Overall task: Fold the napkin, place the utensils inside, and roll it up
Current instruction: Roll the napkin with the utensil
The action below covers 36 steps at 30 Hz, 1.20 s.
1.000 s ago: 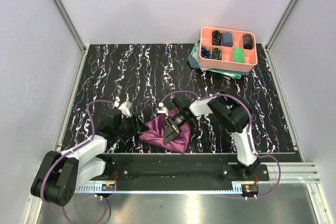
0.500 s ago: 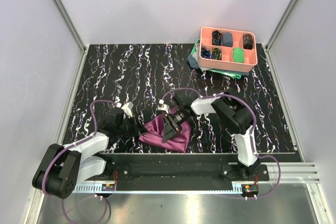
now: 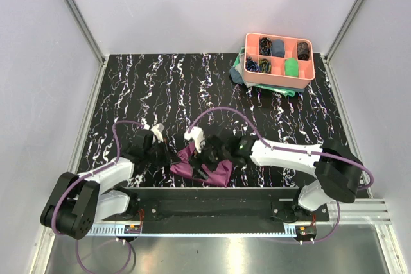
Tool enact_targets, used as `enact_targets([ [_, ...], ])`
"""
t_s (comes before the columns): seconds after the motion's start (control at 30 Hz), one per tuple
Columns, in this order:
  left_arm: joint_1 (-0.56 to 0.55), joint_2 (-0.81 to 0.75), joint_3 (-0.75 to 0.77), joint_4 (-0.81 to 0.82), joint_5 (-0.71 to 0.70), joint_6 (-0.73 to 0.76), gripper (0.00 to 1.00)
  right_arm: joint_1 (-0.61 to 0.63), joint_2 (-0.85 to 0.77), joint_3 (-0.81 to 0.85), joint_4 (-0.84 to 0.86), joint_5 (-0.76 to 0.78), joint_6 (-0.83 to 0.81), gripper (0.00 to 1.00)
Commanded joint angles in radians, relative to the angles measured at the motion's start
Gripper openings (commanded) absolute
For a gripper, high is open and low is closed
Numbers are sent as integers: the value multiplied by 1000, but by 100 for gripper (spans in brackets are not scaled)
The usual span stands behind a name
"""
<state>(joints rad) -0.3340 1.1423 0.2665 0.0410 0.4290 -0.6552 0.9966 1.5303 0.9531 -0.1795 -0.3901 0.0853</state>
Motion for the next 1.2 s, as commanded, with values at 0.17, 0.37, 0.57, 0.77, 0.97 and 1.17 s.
enact_targets([
  [0.17,-3,22,10,-128,-70,22,0,114,28,-68,28,373,-9,82],
  [0.37,-3,17,13,-138,-79,23,0,114,-16,-139,12,310,19,84],
  [0.57,-3,24,16,-144,-78,23,0,114,-18,-143,-32,266,56,83],
  [0.77,-3,17,16,-151,-87,23,0,112,-12,-116,-104,296,125,78],
  [0.97,-3,16,16,-158,-91,22,0,114,10,-97,-178,303,209,70],
  [1.17,-4,17,19,-162,-93,23,0,114,-1,-89,-236,332,252,65],
])
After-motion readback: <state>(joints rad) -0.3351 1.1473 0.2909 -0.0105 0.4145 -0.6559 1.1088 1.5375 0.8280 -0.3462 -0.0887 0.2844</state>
